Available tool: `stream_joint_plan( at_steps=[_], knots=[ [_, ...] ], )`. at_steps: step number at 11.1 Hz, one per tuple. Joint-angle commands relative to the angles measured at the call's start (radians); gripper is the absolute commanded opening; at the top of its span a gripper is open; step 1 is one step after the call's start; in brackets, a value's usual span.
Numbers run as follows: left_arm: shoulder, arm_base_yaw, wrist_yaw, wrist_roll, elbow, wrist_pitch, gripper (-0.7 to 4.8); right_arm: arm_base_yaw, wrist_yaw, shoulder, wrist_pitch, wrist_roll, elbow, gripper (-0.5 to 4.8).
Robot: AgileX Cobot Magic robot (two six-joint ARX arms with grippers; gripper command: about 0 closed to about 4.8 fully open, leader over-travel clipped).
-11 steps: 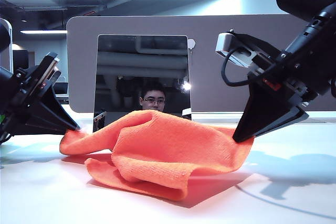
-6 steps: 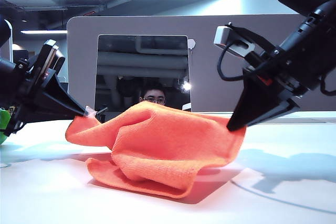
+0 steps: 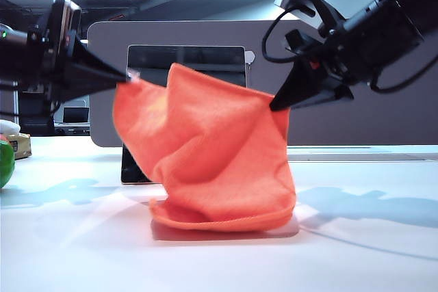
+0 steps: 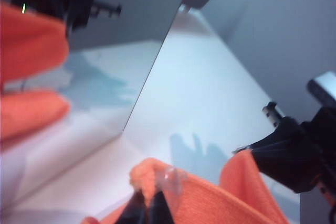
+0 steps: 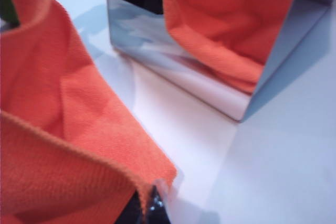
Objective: Pick up the cloth from the table and use it to cover the mirror.
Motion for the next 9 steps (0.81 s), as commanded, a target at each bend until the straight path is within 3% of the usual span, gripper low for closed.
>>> stream_joint_plan(
  at_steps=[1,2,3,6,9],
  knots=[
    [-0.026,0.001,-0.014,-0.097,0.005,0.192,-0.06,-0.002,0.115,-0.005,0.009,0.002,0.121,-0.03],
    [-0.03,0.001,-0.019,-0.099,0.005,0.21,-0.05,-0.003,0.13,-0.005,0.005,0.002,0.142,-0.03],
    [-0.055,0.001,-0.099,-0.122,0.005,0.284,-0.06,-0.023,0.201,-0.001,-0.026,0.003,0.259,-0.03],
    [-0.075,0.001,-0.192,-0.143,0.02,0.41,-0.06,-0.077,0.224,0.033,-0.088,0.003,0.331,-0.03],
    [-0.08,0.001,-0.253,-0.143,0.074,0.43,-0.05,-0.077,0.224,0.118,-0.09,0.002,0.401,-0.03]
  ],
)
